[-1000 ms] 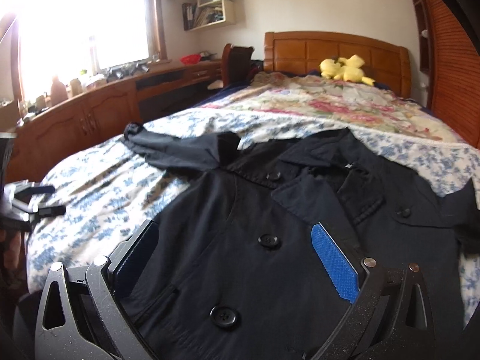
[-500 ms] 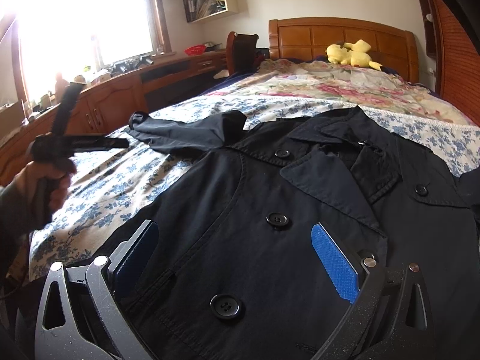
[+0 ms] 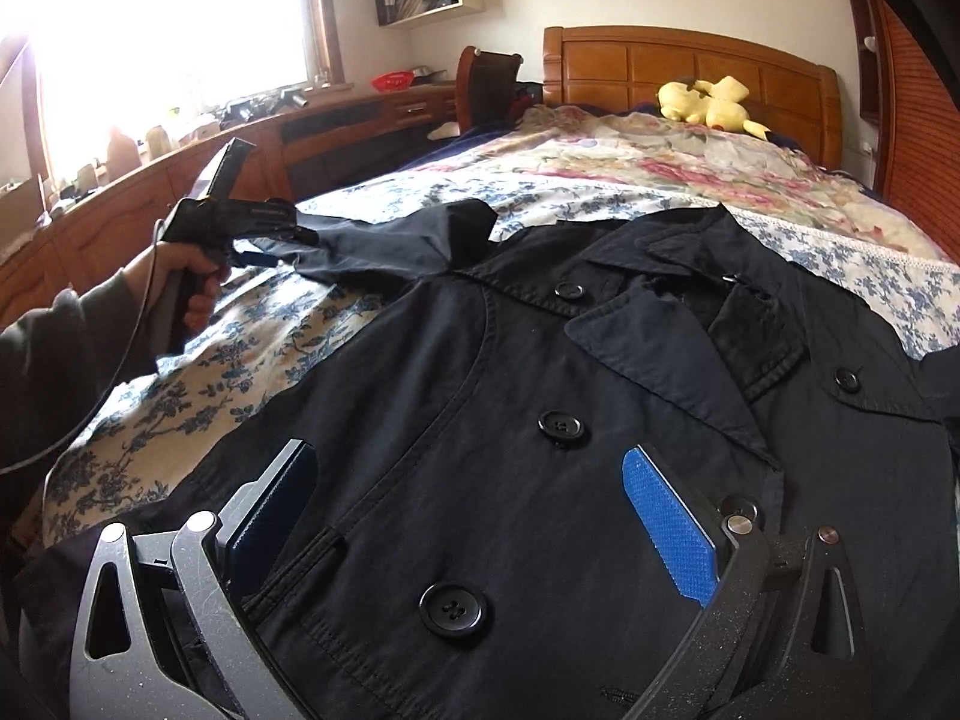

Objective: Fold large clothes
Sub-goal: 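Move the left tool to the coat sleeve cuff nearest it and grasp it, then lift the sleeve with the left tool and fold it across the coat front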

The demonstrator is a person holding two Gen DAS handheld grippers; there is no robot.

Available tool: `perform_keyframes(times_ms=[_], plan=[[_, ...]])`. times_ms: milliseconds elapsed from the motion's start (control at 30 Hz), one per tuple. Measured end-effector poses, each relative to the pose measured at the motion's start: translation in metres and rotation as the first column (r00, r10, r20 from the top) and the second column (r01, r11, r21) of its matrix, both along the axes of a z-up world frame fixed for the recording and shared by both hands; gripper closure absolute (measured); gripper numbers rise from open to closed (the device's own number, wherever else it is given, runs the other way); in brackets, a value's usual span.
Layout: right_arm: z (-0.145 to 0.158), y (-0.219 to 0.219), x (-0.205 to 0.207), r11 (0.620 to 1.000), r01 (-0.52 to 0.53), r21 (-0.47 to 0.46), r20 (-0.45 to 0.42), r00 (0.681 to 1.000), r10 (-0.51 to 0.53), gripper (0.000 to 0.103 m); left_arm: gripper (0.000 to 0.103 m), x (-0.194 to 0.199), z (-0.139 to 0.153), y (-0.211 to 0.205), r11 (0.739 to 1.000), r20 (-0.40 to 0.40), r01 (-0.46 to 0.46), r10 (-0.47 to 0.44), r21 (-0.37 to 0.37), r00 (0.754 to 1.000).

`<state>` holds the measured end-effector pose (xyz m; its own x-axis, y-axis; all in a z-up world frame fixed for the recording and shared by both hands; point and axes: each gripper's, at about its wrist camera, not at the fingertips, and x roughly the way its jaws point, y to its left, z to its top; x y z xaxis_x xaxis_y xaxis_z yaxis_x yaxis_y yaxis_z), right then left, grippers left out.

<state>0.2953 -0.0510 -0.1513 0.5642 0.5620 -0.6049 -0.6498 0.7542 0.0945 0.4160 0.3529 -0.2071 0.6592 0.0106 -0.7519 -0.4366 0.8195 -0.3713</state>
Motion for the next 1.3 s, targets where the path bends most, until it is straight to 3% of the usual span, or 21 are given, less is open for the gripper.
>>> perform_keyframes(times_ms=[133, 233, 300, 400, 500, 633, 833, 967, 1233, 1300], plan=[[0.000, 0.002, -0.001, 1.000, -0.002, -0.005, 0.002, 1.000, 0.002, 0.000, 0.033, 0.003, -0.006, 0.007, 0.999, 0.006, -0.024, 0.024, -0.030, 1.000], [0.000, 0.003, -0.002, 1.000, -0.004, -0.010, 0.004, 1.000, 0.004, 0.000, 0.056, 0.009, -0.005, 0.008, 1.000, -0.003, -0.027, 0.027, -0.002, 1.000], [-0.001, 0.003, -0.002, 1.000, -0.005, -0.010, 0.003, 1.000, 0.005, 0.000, 0.083, 0.015, -0.006, 0.009, 0.999, -0.025, -0.026, 0.026, 0.021, 0.999], [-0.001, 0.003, -0.002, 1.000, -0.006, -0.010, 0.003, 1.000, 0.006, 0.000, 0.101, 0.020, -0.002, 0.008, 0.999, -0.042, -0.012, 0.014, 0.033, 0.999], [-0.001, 0.004, -0.002, 1.000, -0.005, -0.008, 0.001, 1.000, 0.005, 0.000, 0.103, 0.021, 0.020, -0.013, 0.992, -0.042, 0.030, -0.025, 0.126, 0.999], [-0.001, 0.002, -0.001, 1.000, -0.003, -0.002, 0.001, 1.000, 0.003, 0.000, 0.103, 0.009, 0.072, -0.062, 0.966, 0.026, 0.125, -0.134, 0.227, 0.991], [0.000, 0.001, -0.001, 1.000, 0.001, 0.009, 0.004, 1.000, -0.001, 0.000, 0.103, -0.027, 0.126, -0.146, 0.912, 0.078, 0.294, -0.328, 0.284, 0.941], [0.001, -0.001, -0.001, 1.000, 0.005, 0.019, 0.010, 1.000, -0.005, 0.000, 0.103, -0.051, 0.135, -0.181, 0.891, 0.080, 0.354, -0.390, 0.283, 0.917], [0.002, -0.001, -0.002, 1.000, 0.003, 0.019, 0.016, 1.000, -0.004, 0.000, 0.101, -0.083, 0.129, -0.202, 0.864, 0.021, 0.372, -0.402, 0.339, 0.915], [0.002, 0.000, -0.003, 1.000, 0.002, 0.013, 0.020, 1.000, -0.002, 0.000, 0.097, -0.092, 0.131, -0.203, 0.857, 0.024, 0.374, -0.408, 0.353, 0.913]])
